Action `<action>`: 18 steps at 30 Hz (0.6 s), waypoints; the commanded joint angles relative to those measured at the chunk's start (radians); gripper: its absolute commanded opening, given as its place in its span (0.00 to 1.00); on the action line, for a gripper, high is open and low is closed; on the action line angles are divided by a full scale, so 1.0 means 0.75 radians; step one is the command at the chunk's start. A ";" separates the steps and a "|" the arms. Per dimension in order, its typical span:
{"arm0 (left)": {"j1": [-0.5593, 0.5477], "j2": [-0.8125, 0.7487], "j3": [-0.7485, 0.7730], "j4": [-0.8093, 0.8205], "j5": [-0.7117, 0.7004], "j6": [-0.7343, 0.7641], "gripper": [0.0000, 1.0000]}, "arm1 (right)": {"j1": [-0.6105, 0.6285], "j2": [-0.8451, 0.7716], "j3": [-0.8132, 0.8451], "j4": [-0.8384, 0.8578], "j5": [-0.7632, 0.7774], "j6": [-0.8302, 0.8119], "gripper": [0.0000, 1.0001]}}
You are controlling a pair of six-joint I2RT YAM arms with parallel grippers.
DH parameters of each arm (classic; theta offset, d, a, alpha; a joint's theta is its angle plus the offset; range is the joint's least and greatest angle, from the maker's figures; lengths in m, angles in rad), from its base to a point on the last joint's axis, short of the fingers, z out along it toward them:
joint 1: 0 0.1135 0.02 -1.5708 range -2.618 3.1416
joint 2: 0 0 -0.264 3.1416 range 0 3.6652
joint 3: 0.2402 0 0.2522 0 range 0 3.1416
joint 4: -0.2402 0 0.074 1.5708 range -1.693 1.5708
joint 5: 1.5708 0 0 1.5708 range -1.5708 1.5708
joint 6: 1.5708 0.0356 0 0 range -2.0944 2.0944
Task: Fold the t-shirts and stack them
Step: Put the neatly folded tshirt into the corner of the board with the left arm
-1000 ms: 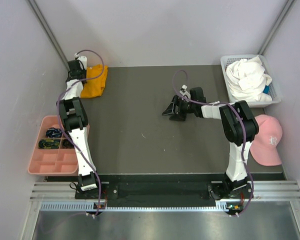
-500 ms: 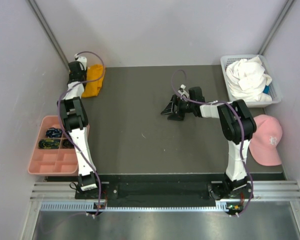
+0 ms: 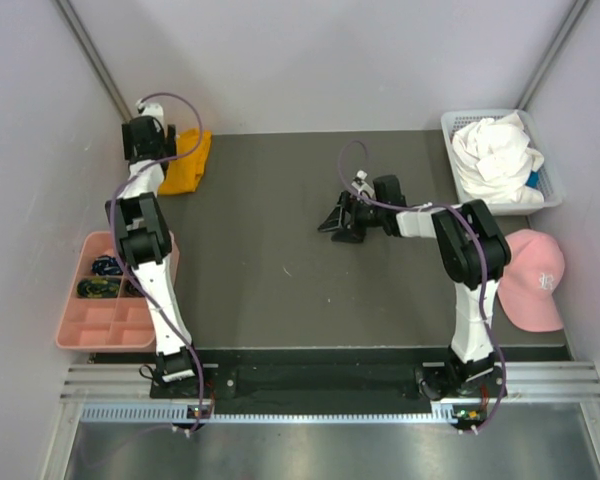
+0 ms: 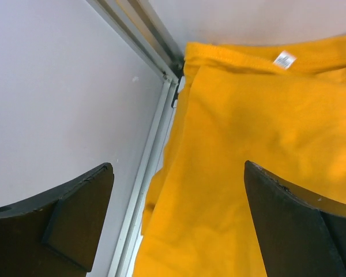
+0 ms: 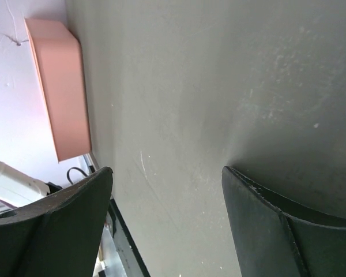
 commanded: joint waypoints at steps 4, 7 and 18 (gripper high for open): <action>-0.029 -0.280 -0.115 0.071 0.138 -0.191 0.99 | 0.044 -0.020 -0.096 -0.009 0.067 -0.023 0.77; -0.076 -0.344 -0.219 0.089 0.120 -0.209 0.99 | 0.050 -0.051 -0.121 0.004 0.067 -0.019 0.77; -0.357 -0.654 -0.624 0.204 0.008 -0.551 0.99 | 0.093 -0.288 -0.182 -0.176 0.235 -0.160 0.78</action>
